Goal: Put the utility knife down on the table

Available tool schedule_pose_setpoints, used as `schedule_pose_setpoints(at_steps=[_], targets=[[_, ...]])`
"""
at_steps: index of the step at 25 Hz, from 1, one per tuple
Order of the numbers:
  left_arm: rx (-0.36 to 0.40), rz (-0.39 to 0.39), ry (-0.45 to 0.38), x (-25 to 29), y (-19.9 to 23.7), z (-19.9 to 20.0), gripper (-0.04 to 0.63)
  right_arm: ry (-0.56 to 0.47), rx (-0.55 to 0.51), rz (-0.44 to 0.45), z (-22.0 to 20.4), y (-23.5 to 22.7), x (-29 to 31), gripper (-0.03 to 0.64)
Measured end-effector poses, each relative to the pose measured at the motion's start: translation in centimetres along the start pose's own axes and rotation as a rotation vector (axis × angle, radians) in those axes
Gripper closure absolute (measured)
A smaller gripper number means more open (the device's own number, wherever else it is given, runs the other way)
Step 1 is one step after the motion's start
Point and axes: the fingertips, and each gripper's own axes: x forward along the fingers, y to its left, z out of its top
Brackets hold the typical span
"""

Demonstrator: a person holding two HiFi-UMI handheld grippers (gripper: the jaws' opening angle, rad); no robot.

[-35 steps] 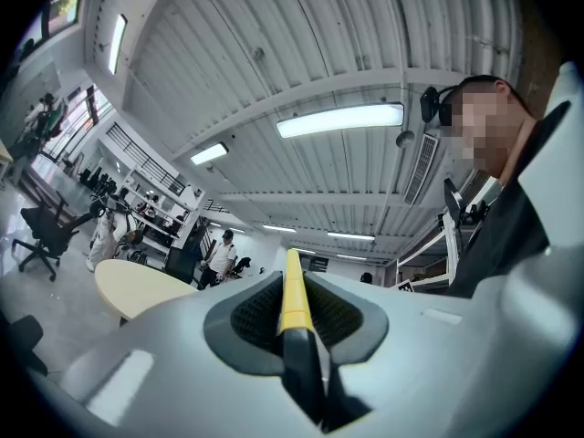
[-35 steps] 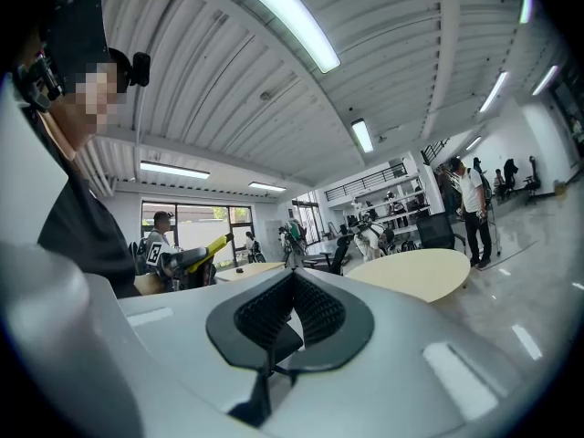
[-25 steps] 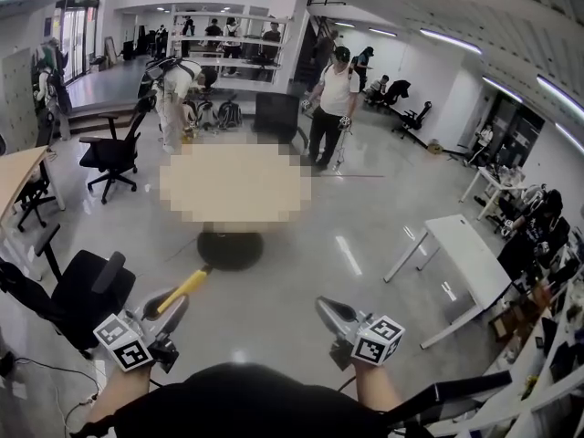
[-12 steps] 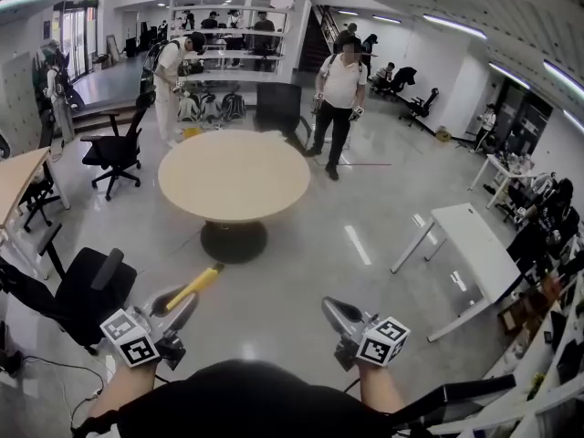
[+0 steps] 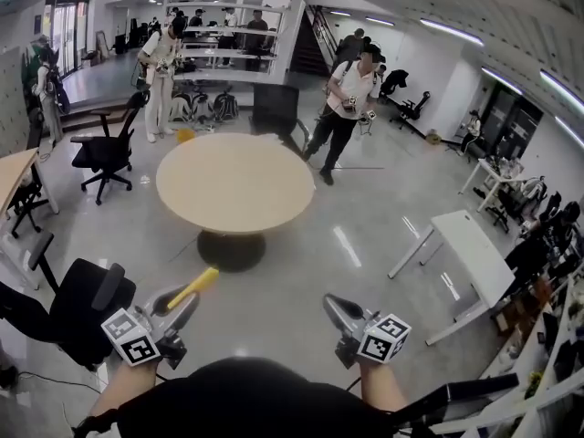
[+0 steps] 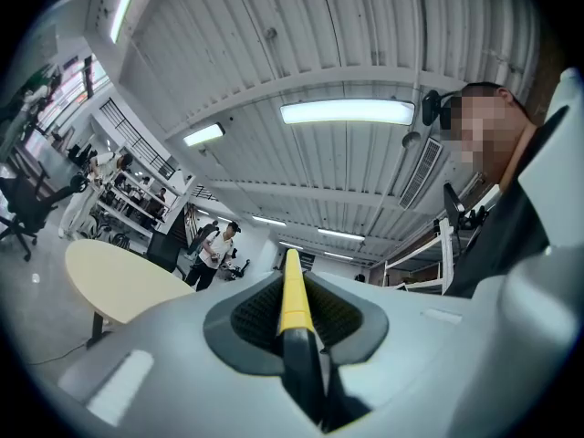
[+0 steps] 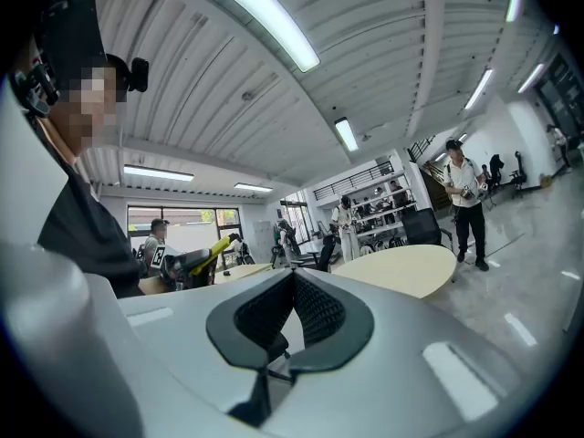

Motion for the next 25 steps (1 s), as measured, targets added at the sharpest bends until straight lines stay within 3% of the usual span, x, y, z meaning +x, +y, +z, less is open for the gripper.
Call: schedule_pose_setpoints(at_steps=[8,14,25], targets=[[0.019,-0.004,-0.022,-4.6,12.3,6.6,0.528,-0.02,-0.034,0.005,1.6,3.3,14.3,0.601],[0.031,0.011,-0.029,-6.7,17.8,9.6,0.528,-0.021,-0.039,-0.004,2.6,4.0,20.5,0.601],[0.001,0.046,-0.024,-4.9,24.2,9.3,0.528,0.001,-0.023,0.014,2.6,0.1,26.6,0.601]])
